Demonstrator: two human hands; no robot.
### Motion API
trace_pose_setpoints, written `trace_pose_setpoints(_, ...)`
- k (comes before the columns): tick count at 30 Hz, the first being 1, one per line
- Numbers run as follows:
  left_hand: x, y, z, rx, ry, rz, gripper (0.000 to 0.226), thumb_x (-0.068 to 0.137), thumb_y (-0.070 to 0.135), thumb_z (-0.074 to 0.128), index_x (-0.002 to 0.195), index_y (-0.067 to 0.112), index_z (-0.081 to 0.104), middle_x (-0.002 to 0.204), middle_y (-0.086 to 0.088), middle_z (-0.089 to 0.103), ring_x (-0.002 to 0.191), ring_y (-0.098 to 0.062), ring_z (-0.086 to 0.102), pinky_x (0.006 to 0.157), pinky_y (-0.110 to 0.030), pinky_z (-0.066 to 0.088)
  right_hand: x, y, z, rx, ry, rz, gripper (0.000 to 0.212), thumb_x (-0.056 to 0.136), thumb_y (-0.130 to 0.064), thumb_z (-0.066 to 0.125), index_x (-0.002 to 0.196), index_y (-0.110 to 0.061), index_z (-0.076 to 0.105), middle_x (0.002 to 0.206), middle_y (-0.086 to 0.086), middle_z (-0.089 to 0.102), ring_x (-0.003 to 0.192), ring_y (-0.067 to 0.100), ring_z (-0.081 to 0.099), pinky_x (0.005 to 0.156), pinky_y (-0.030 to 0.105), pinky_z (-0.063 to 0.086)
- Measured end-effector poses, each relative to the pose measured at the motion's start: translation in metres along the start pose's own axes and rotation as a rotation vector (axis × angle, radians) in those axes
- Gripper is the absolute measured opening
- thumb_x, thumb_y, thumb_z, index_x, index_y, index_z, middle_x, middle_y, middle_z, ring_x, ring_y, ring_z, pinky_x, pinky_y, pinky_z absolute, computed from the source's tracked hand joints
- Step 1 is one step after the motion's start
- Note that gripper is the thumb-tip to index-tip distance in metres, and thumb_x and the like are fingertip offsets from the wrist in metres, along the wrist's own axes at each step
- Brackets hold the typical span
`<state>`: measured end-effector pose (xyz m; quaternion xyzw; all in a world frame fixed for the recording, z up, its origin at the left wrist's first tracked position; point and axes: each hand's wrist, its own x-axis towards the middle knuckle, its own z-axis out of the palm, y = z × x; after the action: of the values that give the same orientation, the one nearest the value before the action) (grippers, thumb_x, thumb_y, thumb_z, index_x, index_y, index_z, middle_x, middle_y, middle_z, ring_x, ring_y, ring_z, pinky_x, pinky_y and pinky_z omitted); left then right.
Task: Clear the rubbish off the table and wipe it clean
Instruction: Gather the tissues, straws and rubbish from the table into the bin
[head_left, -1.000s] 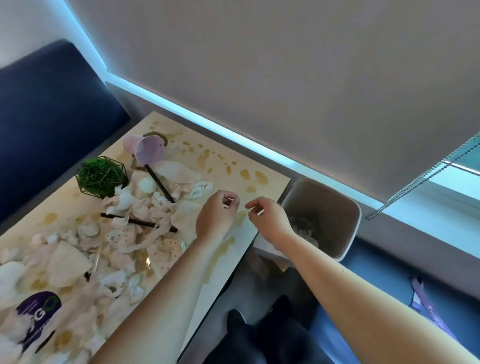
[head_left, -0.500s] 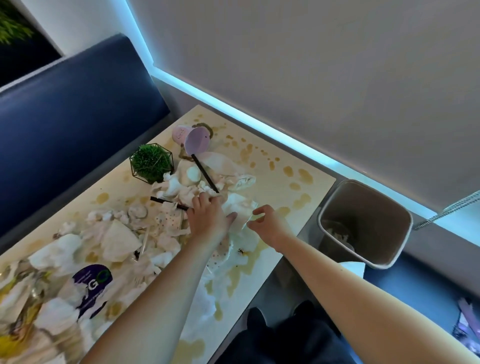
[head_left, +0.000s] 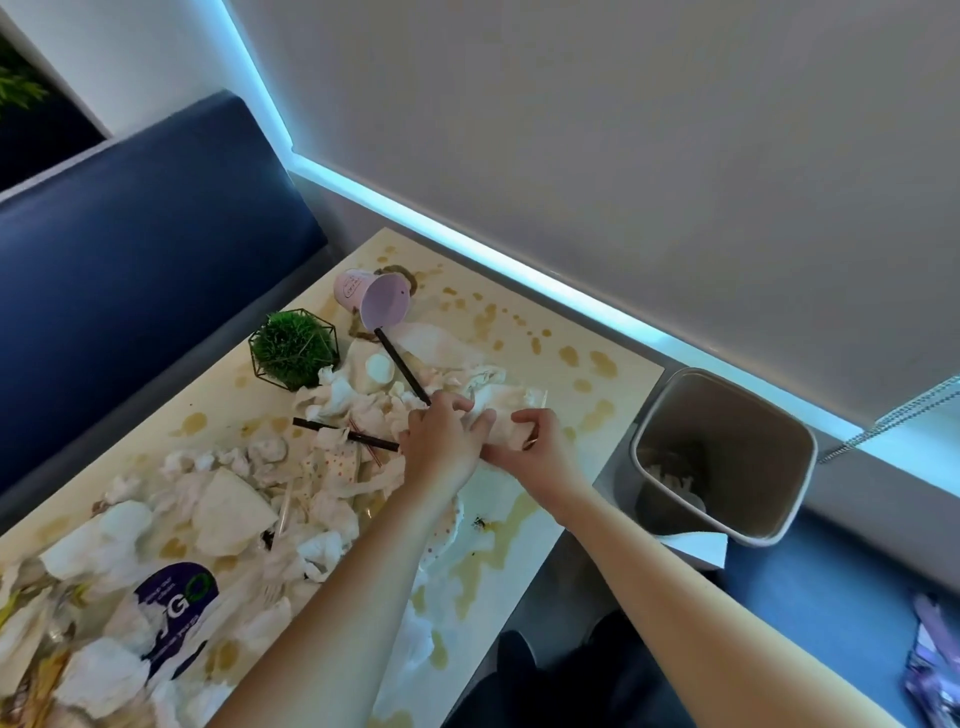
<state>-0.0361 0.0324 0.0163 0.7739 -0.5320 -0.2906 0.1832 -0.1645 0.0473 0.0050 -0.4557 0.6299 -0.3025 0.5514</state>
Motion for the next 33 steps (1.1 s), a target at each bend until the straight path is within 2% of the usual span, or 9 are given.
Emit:
trace_pose_setpoints(3,0.000,0.018,0.006,-0.208,-0.080,0.010,0.028,0.093,0.043,0.058,0.108,0.020,0.050,0.110,0.006,0.058,0.095,-0.013,0.053,0.072,-0.025,0.039,0.000,0.001,-0.017,-0.011,0.049,-0.066,0.080,0.066,-0.026,0.089,0.122,-0.031,0.032,0.114,0.000,0.050,0.104,0.018,0.051,0.068,0.022,0.044)
trace_pose_setpoints(6,-0.002,0.036,0.016,-0.257,-0.133,0.046,0.025,0.095,0.037,0.057,0.106,0.016,0.051,0.104,0.008,0.055,0.093,-0.012,0.053,0.065,-0.020,0.037,-0.001,0.004,-0.039,-0.080,0.106,-0.151,0.092,0.070,-0.017,0.085,0.139,-0.036,0.027,0.126,-0.003,0.046,0.116,0.019,0.048,0.088,0.031,0.048)
trace_pose_setpoints(9,-0.003,0.053,0.033,-0.306,-0.173,0.036,0.025,0.093,0.037,0.059,0.103,0.014,0.054,0.109,0.001,0.058,0.092,-0.017,0.057,0.065,-0.020,0.042,0.000,0.005,-0.067,-0.143,0.129,-0.154,0.083,0.078,-0.028,0.081,0.143,-0.037,0.030,0.132,-0.006,0.049,0.120,0.016,0.047,0.095,0.031,0.042)
trace_pose_setpoints(14,-0.011,0.081,0.059,-0.495,-0.284,-0.043,0.046,0.086,0.037,0.070,0.116,0.016,0.043,0.112,0.001,0.055,0.106,-0.022,0.059,0.095,-0.041,0.052,0.005,0.016,-0.114,-0.226,0.194,-0.115,0.033,0.089,-0.038,0.068,0.120,-0.037,0.059,0.126,-0.003,0.058,0.105,0.015,0.057,0.076,0.019,0.042)
trace_pose_setpoints(17,-0.013,0.099,0.076,-0.497,-0.367,-0.038,0.062,0.081,0.045,0.073,0.130,0.025,0.040,0.127,-0.001,0.051,0.115,-0.023,0.056,0.100,-0.042,0.049,0.005,0.025,-0.144,-0.288,0.276,-0.087,0.028,0.091,-0.039,0.064,0.117,-0.027,0.065,0.114,-0.002,0.057,0.093,0.012,0.056,0.070,0.015,0.045)
trace_pose_setpoints(20,-0.014,0.115,0.095,-0.421,-0.386,0.004,0.067,0.078,0.052,0.072,0.135,0.028,0.046,0.135,-0.003,0.047,0.117,-0.024,0.054,0.099,-0.045,0.051,0.003,0.036,-0.172,-0.316,0.369,-0.064,0.033,0.092,-0.038,0.064,0.118,-0.018,0.067,0.110,-0.003,0.050,0.094,0.013,0.053,0.082,0.023,0.048)
trace_pose_setpoints(25,-0.019,0.140,0.127,-0.251,-0.343,0.073,0.064,0.079,0.045,0.076,0.133,0.026,0.046,0.124,0.002,0.036,0.104,-0.012,0.046,0.081,-0.020,0.042,-0.001,0.058,-0.217,-0.369,0.401,0.061,0.026,0.095,-0.034,0.059,0.111,-0.016,0.068,0.109,0.001,0.050,0.088,0.017,0.050,0.075,0.027,0.036)
trace_pose_setpoints(27,-0.023,0.153,0.145,-0.184,-0.354,0.079,0.065,0.078,0.044,0.077,0.131,0.026,0.045,0.125,0.001,0.034,0.101,-0.012,0.045,0.076,-0.019,0.038,0.000,0.070,-0.233,-0.406,0.403,0.126,0.020,0.093,-0.031,0.057,0.101,-0.016,0.068,0.104,0.004,0.058,0.085,0.021,0.054,0.068,0.030,0.036)
trace_pose_setpoints(33,-0.023,0.163,0.184,-0.003,-0.312,0.140,0.066,0.075,0.040,0.080,0.129,0.025,0.045,0.131,-0.003,0.034,0.114,-0.020,0.047,0.085,-0.024,0.043,-0.002,0.090,-0.255,-0.484,0.378,0.253,0.021,0.090,-0.024,0.050,0.080,-0.011,0.063,0.084,0.008,0.066,0.079,0.028,0.061,0.062,0.032,0.045)
